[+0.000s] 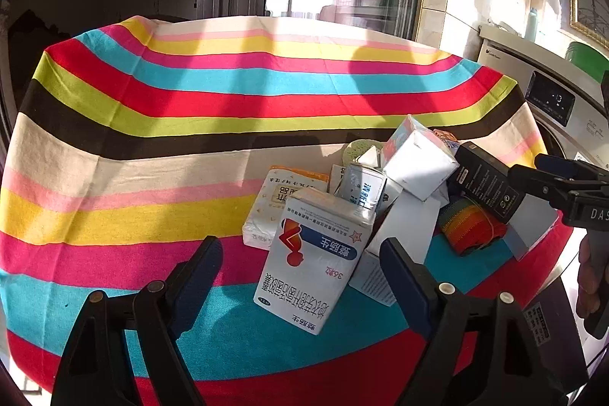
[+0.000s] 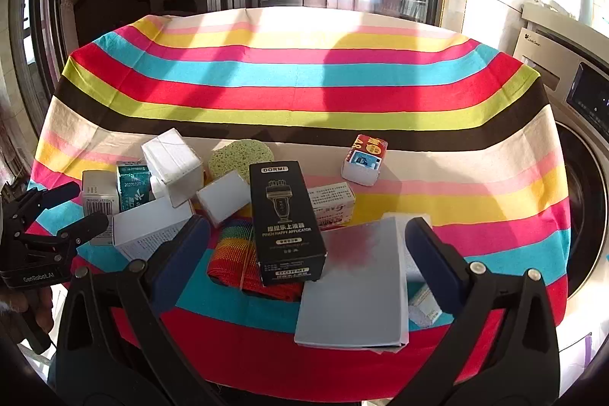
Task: Organize objects
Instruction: 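Grasp the white medicine box with the left tool while the right tool grasps the black DORMI box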
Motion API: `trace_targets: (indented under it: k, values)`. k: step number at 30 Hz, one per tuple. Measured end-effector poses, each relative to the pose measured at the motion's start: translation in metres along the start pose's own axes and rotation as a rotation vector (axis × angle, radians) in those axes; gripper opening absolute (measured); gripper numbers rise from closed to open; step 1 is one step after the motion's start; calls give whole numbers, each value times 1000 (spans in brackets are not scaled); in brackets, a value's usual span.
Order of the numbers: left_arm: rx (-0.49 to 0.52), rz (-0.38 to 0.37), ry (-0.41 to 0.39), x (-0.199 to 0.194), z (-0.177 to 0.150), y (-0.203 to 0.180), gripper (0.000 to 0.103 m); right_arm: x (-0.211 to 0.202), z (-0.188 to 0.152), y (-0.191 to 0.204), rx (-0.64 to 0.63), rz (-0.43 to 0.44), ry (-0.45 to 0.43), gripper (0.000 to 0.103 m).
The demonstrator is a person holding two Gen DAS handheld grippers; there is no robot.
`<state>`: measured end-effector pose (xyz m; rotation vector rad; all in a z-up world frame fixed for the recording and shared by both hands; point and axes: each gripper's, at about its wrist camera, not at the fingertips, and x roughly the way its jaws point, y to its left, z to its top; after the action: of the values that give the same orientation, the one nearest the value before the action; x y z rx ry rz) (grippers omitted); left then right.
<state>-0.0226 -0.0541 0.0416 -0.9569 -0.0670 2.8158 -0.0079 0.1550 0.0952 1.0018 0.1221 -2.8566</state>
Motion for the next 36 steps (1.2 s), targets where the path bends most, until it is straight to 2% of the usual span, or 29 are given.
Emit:
trace_targets:
  k: [2,8,9,10,12,14,25,36]
  values:
    - [-3,-6,6,3,2,-2,84,9,1,1,-10,0,20,97]
    - [-5,-36,10,4,4,-4,71,21,3,10,-39,10,75,80]
    - [-6,-44,11,4,5,-4,64,22,3,11,-41,9,83,77]
    - [-8,-53,12,4,6,-5,56,24,3,12,-44,6,89,71]
    - [-6,-53,13,3,7,-6,51,25,3,14,-46,9,100,52]
    - [-5,-53,13,2,7,-6,48,25,2,15,-45,8,107,44]
    - [-40,-35,5,-4,6,2,42,15,3,15,-52,-30,67,44]
    - [-74,12,-66,-26,20,11,42,-7,10,3,-16,-63,-1,44]
